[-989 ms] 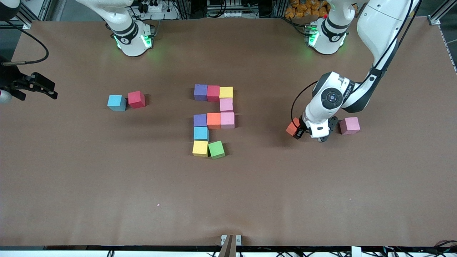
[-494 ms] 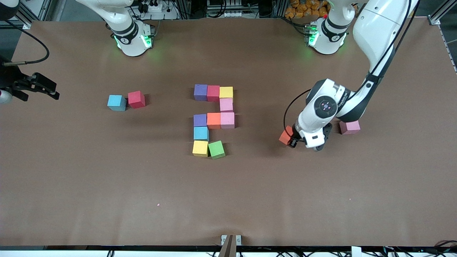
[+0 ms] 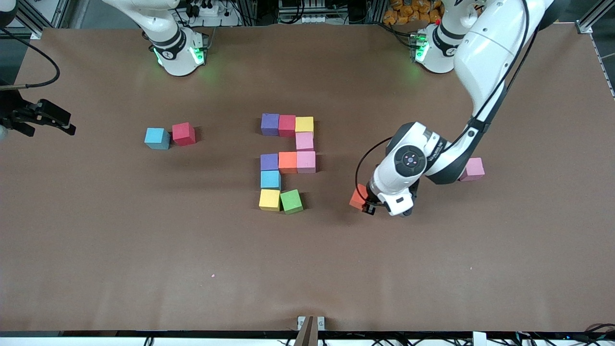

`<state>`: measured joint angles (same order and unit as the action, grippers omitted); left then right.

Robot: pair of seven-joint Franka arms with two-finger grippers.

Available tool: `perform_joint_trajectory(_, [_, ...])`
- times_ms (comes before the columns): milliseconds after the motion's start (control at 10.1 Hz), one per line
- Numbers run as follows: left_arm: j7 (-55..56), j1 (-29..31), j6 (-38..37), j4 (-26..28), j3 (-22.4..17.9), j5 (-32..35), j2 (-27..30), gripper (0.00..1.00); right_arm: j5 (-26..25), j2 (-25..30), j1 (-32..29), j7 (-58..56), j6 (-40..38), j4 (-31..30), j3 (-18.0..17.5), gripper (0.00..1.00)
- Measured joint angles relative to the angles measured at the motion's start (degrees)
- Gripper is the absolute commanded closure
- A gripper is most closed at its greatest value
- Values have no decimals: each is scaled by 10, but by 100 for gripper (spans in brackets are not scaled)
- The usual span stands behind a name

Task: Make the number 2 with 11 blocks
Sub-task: 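Grasp the orange cube with the left gripper and lift it, then carry the orange cube beside green and lower it with the left gripper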

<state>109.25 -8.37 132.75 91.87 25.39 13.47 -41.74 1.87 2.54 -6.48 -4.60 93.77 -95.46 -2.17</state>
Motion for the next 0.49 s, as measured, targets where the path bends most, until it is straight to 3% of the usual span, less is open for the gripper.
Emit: perform_joint_trajectory(494, [93,-57,-4,-91,-3,-7,-55,77,0,0,1,0,0,1,-1,0])
